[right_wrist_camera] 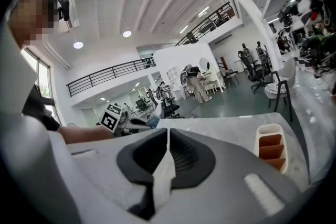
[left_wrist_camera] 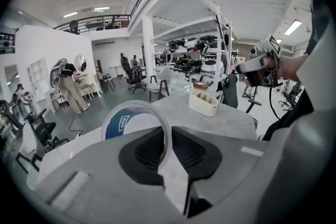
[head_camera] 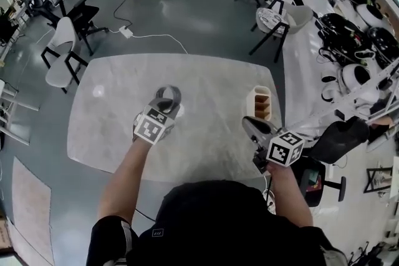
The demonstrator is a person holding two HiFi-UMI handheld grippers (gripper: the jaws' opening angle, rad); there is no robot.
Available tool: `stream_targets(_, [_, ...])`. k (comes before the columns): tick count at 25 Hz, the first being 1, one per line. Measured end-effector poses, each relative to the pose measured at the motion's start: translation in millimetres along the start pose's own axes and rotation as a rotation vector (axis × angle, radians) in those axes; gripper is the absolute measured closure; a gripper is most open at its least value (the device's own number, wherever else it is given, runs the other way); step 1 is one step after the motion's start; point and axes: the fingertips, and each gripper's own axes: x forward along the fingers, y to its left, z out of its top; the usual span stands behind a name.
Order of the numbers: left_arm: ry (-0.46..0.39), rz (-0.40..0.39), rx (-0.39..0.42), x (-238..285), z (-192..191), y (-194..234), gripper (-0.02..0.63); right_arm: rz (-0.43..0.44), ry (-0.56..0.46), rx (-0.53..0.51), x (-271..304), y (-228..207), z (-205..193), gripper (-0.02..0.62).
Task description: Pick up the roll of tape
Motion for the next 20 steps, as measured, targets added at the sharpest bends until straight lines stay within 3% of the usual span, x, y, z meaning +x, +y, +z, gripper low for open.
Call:
stream_targets(8, [-0.136,0.095,-0.072,-13,59,-13,0.551,0.059,-0.077,-0.034,-32,-9,39,0.58])
stream_targets(13, [-0.216,0.101,-0.1,-20,94,-37,0.551,0.053,-0.138,-0.077,-52,-18,64,0.58])
stream_targets(20, [-0.389,0.102,-0.126,-38,141,-57,0.551,0.031,-0.172,-0.093,-66,-41,66,0.582])
